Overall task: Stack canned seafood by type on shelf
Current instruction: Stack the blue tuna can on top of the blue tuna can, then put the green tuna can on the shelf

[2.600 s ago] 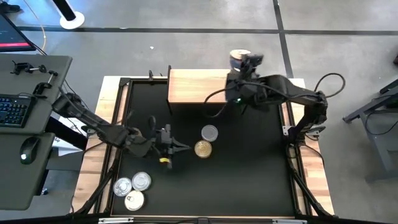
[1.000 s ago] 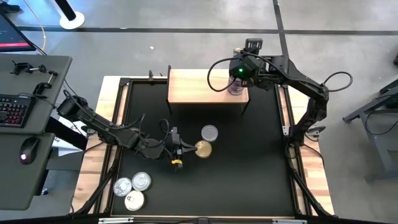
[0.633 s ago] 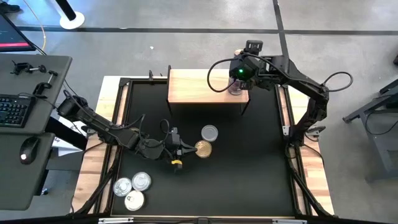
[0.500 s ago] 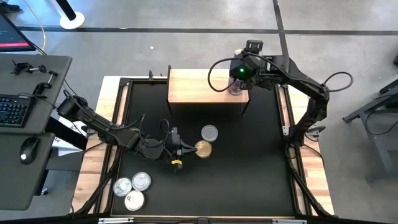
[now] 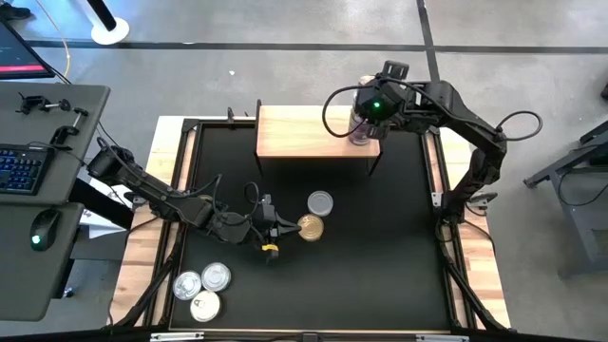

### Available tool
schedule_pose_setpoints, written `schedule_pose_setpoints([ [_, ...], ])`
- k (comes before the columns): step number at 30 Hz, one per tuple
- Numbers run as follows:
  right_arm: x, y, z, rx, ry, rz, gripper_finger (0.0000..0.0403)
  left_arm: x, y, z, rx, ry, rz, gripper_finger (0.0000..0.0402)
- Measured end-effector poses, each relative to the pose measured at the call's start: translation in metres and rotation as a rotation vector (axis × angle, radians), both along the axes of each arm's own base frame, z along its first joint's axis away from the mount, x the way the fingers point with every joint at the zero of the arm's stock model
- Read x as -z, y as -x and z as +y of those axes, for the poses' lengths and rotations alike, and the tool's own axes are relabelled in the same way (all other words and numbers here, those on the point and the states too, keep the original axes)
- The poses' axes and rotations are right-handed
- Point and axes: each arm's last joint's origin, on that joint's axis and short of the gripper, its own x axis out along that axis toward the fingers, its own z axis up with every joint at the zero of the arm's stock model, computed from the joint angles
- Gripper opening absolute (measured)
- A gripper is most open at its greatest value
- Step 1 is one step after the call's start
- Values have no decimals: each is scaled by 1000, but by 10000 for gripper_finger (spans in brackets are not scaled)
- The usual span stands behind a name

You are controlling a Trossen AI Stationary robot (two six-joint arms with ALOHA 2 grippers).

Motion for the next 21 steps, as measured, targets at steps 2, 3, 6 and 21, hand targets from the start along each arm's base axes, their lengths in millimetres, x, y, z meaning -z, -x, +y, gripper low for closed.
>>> schedule_pose_setpoints([
  [2, 0, 0, 0, 0, -26, -24, 264, 0, 0, 0, 0, 0, 0, 0],
  [3, 1, -1, 1, -2, -46, -39, 264, 0, 0, 0, 0, 0, 0, 0],
  [6, 1, -1, 1, -4, -67, -55, 264, 0, 0, 0, 0, 0, 0, 0],
  [21, -5, 0, 16, -57, -53, -95, 264, -11, 19, 9, 16, -35, 71, 0],
])
